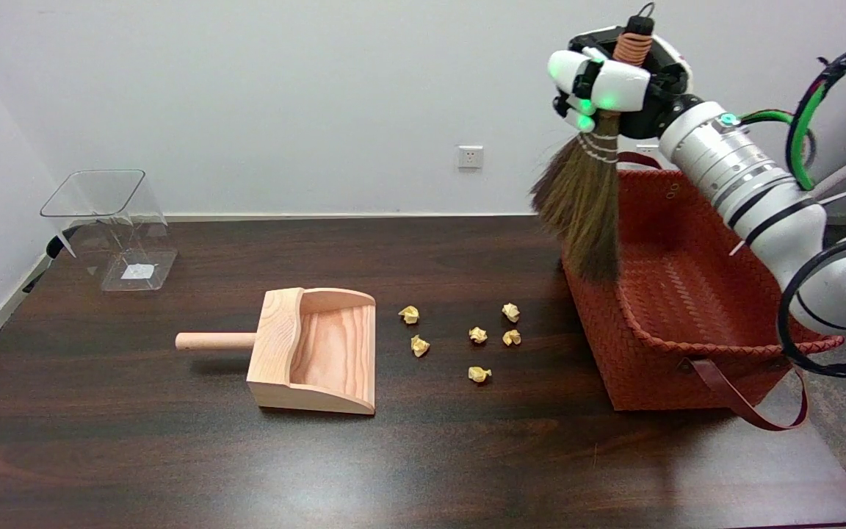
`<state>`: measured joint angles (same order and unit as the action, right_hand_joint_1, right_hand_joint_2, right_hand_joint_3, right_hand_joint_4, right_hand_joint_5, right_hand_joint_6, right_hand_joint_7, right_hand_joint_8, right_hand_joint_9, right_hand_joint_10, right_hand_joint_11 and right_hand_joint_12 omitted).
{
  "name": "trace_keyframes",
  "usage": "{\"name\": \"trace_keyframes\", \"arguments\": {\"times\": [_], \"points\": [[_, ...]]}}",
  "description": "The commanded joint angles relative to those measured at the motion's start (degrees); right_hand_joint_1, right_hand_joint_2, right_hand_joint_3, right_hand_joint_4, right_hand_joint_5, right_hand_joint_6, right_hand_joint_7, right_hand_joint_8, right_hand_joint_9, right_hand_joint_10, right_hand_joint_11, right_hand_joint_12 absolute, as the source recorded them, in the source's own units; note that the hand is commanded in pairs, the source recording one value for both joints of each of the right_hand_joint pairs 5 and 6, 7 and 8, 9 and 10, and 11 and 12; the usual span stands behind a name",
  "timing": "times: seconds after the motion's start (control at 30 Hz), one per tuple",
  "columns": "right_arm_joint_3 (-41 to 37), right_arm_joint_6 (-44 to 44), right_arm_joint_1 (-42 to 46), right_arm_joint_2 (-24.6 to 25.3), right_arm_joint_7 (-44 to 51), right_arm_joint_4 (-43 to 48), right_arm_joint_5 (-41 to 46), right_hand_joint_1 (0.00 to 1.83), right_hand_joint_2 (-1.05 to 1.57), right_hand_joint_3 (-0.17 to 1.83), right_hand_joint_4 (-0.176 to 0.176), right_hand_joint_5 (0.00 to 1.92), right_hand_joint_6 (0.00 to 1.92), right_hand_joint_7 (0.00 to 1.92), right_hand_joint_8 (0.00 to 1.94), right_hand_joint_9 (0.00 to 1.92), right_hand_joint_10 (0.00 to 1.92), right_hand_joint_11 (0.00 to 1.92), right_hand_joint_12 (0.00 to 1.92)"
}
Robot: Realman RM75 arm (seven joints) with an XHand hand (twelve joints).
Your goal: Pick up the broom in the brown storage basket.
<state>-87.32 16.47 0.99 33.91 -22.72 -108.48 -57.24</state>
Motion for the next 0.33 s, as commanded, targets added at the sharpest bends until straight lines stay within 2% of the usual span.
{"name": "trace_keyframes", "arguments": {"times": [0.03,0.33], "points": [[12.61,1.5,-6.86,0.88,-1.1,0.65,1.33,1.36,0.81,1.02,0.0,1.92,1.92,1.92,1.92,1.92,1.92,1.92,1.92],[11.17,4.05,-0.31,1.84,-1.1,0.81,0.77,1.36,0.8,1.03,0.0,1.92,1.92,1.92,1.92,1.92,1.92,1.92,1.92]]}}
